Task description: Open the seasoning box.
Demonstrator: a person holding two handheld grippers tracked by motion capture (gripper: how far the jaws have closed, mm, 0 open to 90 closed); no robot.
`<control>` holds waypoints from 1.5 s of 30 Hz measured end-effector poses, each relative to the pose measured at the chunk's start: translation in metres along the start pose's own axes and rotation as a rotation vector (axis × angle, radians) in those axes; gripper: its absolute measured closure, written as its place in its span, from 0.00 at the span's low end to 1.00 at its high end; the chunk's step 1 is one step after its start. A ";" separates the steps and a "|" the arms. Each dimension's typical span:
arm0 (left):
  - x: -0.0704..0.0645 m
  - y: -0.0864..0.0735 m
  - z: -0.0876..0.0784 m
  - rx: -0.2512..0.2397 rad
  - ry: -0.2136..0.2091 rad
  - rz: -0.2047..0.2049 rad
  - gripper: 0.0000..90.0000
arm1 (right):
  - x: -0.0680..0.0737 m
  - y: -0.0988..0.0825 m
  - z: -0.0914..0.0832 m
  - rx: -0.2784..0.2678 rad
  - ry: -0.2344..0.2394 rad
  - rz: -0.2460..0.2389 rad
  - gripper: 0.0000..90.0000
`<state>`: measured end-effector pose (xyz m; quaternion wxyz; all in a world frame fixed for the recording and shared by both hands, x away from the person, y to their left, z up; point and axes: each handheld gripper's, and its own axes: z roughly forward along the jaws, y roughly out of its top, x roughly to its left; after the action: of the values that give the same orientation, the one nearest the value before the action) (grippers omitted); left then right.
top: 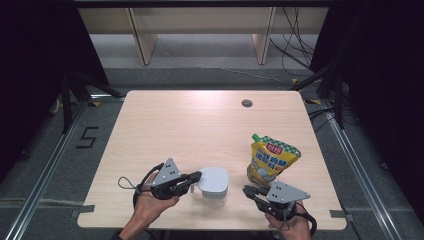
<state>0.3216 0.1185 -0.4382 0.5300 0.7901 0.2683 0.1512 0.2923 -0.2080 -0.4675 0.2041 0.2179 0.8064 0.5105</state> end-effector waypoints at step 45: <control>0.008 -0.006 -0.003 -0.024 -0.010 -0.049 0.99 | 0.008 0.021 0.032 0.003 0.061 -0.054 1.00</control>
<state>0.3249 0.1265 -0.4427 0.5443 0.7776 0.2831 0.1374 0.3066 -0.1715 -0.4616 0.1928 0.1805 0.8187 0.5099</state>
